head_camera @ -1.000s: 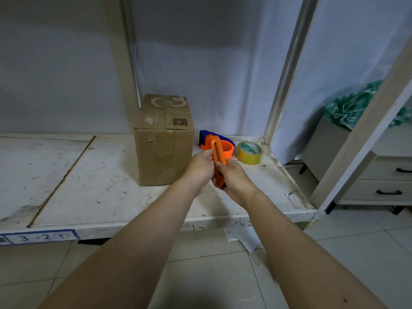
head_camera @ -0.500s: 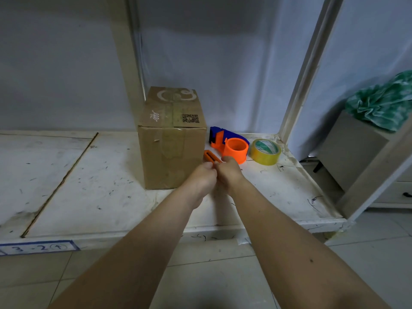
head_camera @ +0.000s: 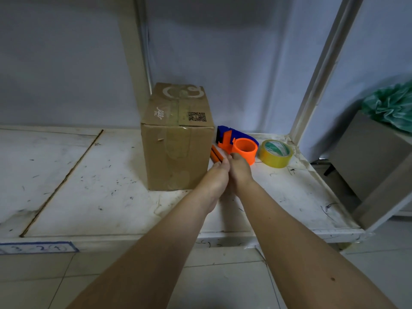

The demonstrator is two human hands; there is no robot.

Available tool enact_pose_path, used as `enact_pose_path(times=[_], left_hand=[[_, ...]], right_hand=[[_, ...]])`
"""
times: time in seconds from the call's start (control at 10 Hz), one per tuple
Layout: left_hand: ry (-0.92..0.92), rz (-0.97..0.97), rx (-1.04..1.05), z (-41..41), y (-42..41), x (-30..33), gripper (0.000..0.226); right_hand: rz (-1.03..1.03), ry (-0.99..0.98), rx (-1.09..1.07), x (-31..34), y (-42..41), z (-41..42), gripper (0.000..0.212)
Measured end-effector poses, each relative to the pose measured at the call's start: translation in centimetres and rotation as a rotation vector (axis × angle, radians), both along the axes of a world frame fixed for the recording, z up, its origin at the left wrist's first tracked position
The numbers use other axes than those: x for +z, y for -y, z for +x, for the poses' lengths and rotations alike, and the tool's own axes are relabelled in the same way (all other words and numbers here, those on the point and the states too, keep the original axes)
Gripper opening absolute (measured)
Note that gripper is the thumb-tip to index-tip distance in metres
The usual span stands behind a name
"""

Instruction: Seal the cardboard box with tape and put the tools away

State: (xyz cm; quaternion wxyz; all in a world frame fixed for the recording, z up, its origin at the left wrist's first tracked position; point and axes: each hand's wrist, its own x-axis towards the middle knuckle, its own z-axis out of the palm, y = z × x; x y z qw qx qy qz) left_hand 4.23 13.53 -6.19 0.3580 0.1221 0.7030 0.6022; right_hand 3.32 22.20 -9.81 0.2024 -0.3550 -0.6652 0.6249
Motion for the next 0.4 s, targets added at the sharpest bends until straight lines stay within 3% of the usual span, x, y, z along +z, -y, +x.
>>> enact_pose_path(times=[0.2,0.4], left_hand=[[-0.164,-0.041,-0.002,1.2,1.1,2.5,0.052],[-0.335,0.038,0.156,1.4,3.3,4.9,0.037]], right_hand=[[0.169,0.026,-0.092,3.0,-0.2,2.2,0.034],[0.256,-0.083,-0.07,6.6,2.6,3.7,0.026]])
